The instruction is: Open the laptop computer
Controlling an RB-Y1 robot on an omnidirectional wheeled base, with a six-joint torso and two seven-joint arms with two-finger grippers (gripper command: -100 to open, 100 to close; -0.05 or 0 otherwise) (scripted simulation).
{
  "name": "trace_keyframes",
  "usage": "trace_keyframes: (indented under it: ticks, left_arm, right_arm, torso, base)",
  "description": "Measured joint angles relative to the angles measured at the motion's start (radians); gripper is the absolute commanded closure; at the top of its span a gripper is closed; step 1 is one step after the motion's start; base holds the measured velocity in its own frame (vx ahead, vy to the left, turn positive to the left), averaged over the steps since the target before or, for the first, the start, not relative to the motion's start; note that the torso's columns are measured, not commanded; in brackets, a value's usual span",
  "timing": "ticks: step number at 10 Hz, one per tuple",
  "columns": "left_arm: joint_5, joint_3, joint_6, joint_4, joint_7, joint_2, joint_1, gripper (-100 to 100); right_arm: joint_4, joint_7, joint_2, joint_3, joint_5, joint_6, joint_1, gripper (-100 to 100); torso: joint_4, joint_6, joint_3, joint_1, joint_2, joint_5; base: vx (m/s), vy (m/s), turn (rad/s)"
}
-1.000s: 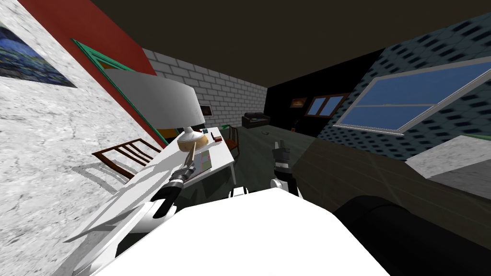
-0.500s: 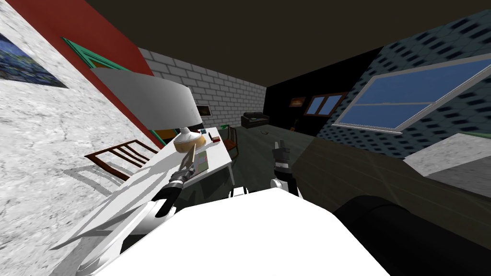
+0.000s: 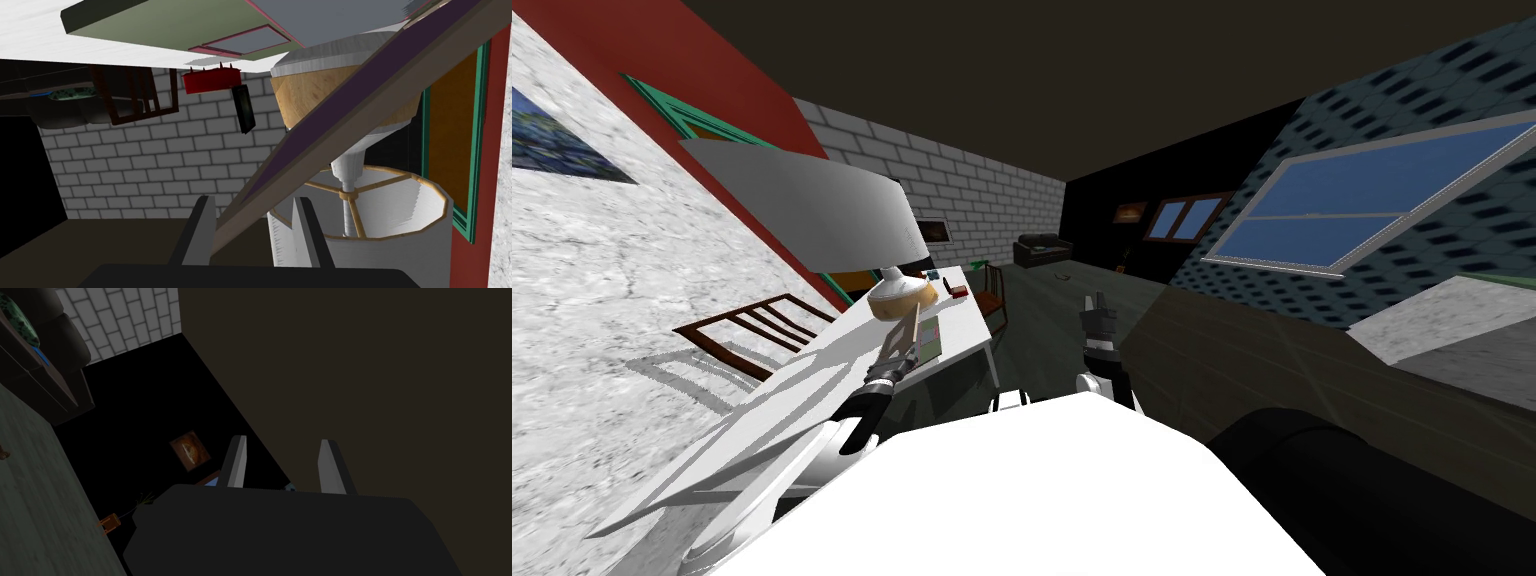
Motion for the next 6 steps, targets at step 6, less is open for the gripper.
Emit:
trace_keyframes:
  ticks: [6]
  left_arm:
    - [-0.033,0.036,-0.046,0.076,-0.119,-0.078,-0.075,100]
  right_arm:
    - [0.0,0.0,0.0,0.0,0.0,0.0,0.0,0]
  torso:
    - [0.005,0.001,-0.001,-0.005,0.0,-0.009]
  base:
    - [-0.018,0.003,0.012]
